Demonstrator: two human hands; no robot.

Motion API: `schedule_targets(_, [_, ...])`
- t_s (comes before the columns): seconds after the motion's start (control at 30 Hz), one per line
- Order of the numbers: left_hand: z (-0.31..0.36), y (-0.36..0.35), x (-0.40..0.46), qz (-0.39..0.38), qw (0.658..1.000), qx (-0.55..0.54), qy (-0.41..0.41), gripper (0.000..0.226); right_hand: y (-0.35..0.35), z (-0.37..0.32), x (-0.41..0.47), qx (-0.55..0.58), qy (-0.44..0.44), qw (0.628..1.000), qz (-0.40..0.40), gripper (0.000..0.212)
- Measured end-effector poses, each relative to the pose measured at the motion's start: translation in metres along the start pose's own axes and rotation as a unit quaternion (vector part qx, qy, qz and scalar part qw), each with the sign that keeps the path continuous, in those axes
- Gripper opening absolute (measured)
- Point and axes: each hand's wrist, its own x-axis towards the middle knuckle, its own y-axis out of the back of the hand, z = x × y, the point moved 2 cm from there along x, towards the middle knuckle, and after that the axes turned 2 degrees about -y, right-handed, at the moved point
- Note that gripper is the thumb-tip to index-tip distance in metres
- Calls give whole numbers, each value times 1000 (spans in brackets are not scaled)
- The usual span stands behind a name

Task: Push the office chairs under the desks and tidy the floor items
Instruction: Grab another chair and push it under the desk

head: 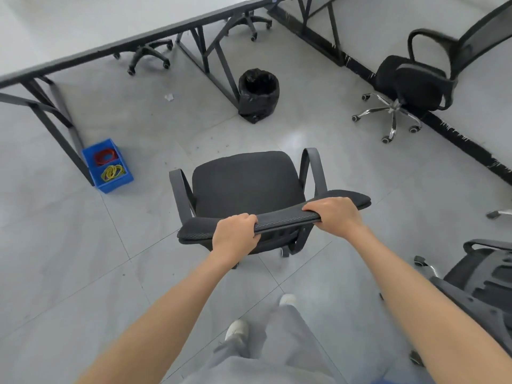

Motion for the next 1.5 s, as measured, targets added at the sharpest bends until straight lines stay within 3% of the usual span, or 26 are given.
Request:
schedule_targets(0.3, [-13, 21, 120, 28, 995, -23, 92, 32, 32, 60, 160, -25, 108, 994, -7, 27])
schedule_targets(0.5, [-68, 45, 164, 12, 983, 38, 179, 28, 50, 76, 257, -32, 158, 987, -17, 28])
schedule_targets(0.67, [-106, 59, 223, 35, 981, 38, 189, 30, 62, 75, 345, -23, 174, 984, -2, 31])
schedule_targets(1.3, [-418, 155, 372, 35, 977, 11, 208, 22, 93, -97, 626, 44, 161, 986, 19, 35])
schedule_targets(1.5, [-505, 178, 419, 39, 974, 17, 223, 17, 101, -141, 704, 63, 160, 982, 73, 27])
